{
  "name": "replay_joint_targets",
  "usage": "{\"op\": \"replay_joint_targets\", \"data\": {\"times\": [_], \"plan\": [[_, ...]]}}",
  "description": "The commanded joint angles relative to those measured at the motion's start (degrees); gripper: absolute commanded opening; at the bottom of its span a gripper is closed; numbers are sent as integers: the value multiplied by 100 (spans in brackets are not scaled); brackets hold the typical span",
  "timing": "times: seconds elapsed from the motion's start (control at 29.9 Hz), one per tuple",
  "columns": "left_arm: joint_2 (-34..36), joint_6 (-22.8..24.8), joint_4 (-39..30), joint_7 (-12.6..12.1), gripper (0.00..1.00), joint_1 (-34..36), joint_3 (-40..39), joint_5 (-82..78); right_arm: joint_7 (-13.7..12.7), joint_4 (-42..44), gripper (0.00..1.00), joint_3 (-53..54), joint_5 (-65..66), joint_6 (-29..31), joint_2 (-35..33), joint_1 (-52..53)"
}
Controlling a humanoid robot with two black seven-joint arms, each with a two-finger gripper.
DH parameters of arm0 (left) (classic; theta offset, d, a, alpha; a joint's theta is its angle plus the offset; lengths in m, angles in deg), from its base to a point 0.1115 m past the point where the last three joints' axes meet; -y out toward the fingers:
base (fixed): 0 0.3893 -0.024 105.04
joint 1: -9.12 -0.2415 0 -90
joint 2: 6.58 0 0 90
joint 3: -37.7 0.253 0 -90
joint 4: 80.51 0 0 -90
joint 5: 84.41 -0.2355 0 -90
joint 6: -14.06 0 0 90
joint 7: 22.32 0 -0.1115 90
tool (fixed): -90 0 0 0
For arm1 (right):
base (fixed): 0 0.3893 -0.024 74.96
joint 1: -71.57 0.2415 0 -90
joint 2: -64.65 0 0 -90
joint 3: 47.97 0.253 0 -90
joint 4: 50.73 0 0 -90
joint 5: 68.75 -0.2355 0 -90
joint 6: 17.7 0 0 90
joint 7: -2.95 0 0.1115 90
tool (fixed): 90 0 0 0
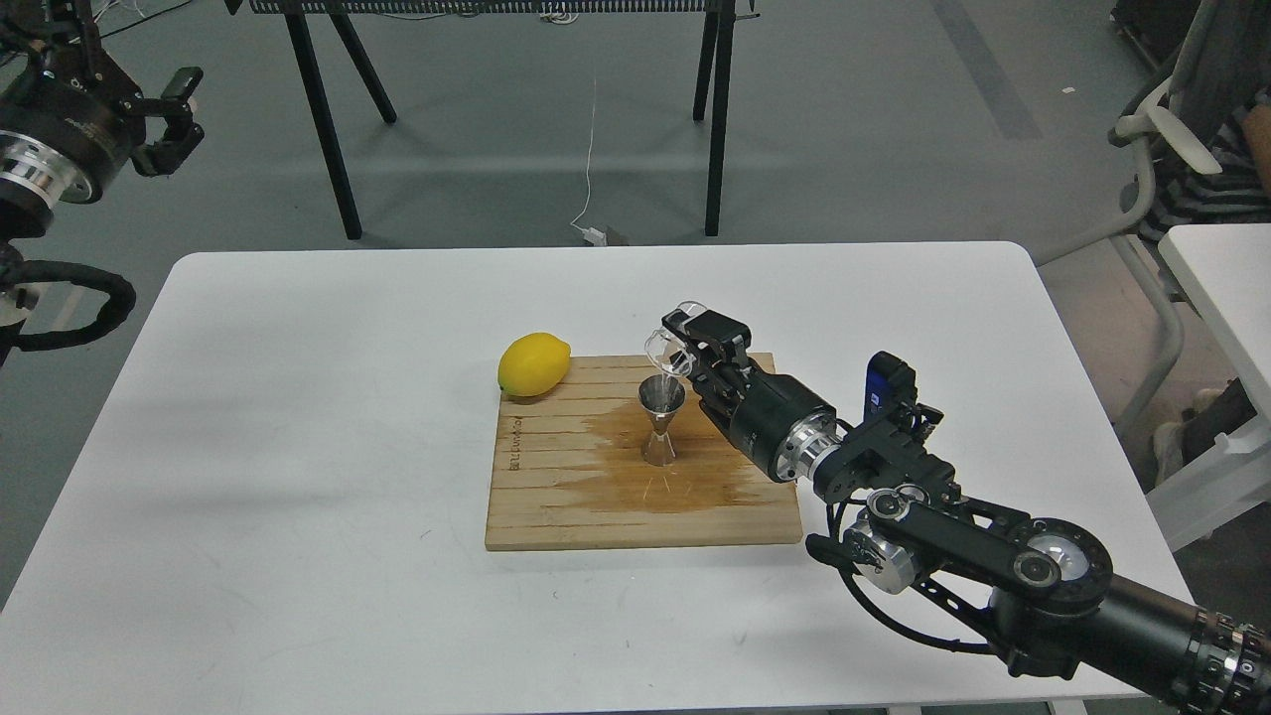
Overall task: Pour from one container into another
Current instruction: 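Tilt the glass cup with the right gripper to pour into the jigger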
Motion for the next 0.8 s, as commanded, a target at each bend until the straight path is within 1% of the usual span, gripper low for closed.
{"op": "replay_joint_targets", "data": {"times": [0.0,0.53,0.77], "plan": [[0,3,0,0,99,1,0,0,8,25,23,-12,-3,0,-8,64],[0,3,0,0,99,1,0,0,34,87,23,-337,146,0,-17,336],[26,3,-9,0,99,1,-9,9,34,104,23,-521,155,0,-167,547]]}}
